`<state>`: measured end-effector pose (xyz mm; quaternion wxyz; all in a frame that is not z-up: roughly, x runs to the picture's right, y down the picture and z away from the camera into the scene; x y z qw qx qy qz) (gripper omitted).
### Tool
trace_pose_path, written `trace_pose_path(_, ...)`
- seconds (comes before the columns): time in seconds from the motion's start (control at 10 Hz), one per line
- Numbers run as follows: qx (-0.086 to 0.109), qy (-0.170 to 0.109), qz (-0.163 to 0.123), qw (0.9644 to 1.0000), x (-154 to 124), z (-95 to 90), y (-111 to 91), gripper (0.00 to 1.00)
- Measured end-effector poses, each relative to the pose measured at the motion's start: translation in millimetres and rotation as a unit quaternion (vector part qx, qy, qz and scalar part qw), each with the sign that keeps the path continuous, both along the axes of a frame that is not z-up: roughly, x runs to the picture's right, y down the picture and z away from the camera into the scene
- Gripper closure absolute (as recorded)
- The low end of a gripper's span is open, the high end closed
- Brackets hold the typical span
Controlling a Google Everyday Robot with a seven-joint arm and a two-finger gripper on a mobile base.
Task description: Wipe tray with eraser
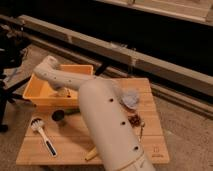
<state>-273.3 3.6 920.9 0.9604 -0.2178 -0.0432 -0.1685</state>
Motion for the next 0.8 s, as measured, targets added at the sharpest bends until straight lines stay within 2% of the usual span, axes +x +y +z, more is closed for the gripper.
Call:
trace_pose_path(0.2, 0.029, -0.013, 0.025, 0.9992, 7.1, -3.3, -12.2, 0.22)
trace_pose_path(0.5, 0.053, -0.023, 0.054, 0.9969, 18.5, -2.4, -26.2, 0.2)
trace_pose_path(0.8, 0.053, -0.025, 0.055, 0.9968, 16.8, -3.1, -26.1, 0.2)
